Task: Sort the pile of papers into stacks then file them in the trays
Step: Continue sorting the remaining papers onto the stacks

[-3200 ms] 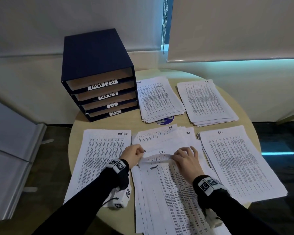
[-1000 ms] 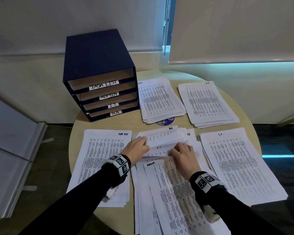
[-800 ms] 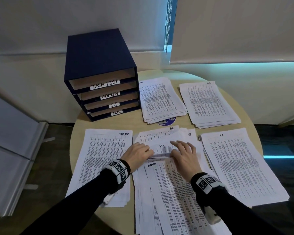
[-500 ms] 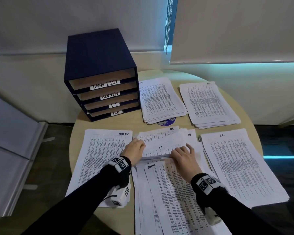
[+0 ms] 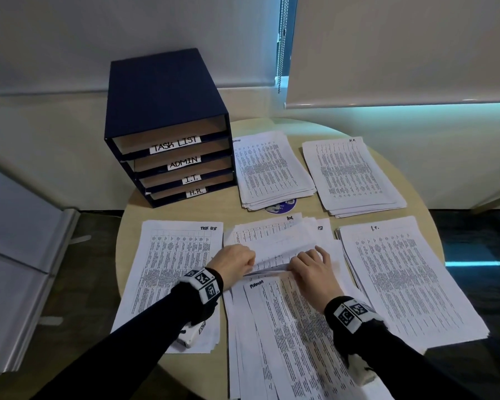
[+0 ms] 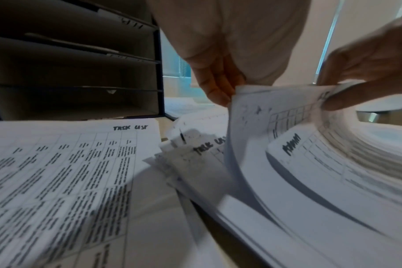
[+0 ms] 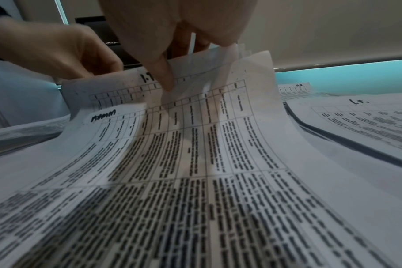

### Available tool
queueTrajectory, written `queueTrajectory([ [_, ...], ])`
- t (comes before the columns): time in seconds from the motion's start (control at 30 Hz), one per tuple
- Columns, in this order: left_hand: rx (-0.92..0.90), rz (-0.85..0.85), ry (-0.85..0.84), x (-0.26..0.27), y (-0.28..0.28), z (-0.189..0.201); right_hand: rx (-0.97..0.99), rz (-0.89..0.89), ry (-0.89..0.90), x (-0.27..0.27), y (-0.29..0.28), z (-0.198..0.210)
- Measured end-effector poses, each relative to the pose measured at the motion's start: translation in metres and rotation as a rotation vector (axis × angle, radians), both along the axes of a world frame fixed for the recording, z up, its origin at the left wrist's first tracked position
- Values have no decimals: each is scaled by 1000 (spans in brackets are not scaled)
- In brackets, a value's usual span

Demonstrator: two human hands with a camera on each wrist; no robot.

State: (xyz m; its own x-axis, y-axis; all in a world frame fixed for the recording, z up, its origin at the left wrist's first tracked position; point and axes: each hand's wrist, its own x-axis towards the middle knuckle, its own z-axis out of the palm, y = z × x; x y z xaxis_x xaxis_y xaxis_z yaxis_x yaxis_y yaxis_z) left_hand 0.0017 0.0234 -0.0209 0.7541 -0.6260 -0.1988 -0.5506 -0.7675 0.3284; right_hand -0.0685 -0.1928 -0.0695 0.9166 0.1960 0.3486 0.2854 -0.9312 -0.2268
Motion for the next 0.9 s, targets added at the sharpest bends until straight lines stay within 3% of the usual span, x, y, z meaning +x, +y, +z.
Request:
queueTrajectory([
  [0.13,20,-202,-167,-8,6,-7,-54,-42,14,-3,-1,6],
  [0.3,48,-174,-142,-10,7,-6,-1,-12,43,1,-2,2],
  [0.43,-17,57,59,-6,11,-3,35,9,52,7,-1,5],
  [0.53,-400,548,399,-4,26,-12,41,13,95,5,-2,5],
  [0.6,-562,717,523,-5,33,-14,41,25,123,2,-2,3],
  [0.7,-592,631,633,-11,38,-14,46,-2,129,2,0,3],
  [0.9,-422,419,596,-3,30,-20,65,-36,318,19,6,18],
])
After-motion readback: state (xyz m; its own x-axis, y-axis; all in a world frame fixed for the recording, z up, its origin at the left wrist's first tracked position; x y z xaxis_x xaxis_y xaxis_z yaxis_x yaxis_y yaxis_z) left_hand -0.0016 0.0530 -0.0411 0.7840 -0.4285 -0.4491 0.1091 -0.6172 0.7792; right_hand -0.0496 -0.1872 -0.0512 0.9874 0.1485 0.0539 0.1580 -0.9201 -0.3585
